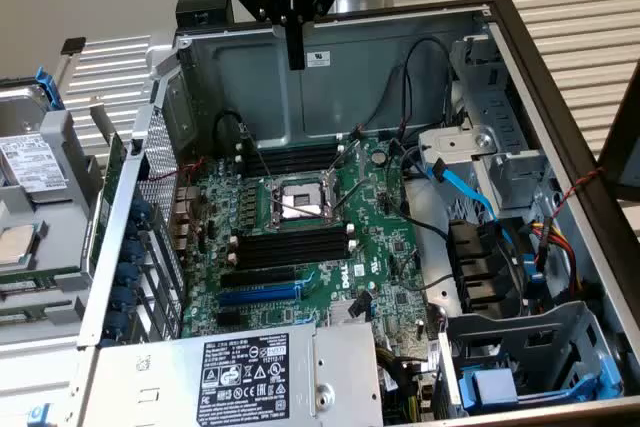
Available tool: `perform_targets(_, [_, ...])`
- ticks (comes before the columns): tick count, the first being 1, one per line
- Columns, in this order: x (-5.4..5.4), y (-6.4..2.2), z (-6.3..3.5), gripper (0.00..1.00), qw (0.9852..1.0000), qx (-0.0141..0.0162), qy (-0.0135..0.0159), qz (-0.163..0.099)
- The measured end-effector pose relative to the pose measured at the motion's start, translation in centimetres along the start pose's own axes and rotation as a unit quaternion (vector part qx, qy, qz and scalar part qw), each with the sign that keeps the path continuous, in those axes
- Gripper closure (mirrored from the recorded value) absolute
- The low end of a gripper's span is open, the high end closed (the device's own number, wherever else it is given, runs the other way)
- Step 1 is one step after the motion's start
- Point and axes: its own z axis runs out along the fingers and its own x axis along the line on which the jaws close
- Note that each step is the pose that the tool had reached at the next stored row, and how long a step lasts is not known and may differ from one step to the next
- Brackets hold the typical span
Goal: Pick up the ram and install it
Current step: 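Reach for the ram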
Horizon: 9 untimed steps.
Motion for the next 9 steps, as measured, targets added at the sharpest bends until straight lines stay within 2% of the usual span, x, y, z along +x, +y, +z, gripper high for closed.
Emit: perform_targets(9, [0.00, 0.00, 0.00, 0.89, 1.0000, 0.0000, 0.0001, 0.000])
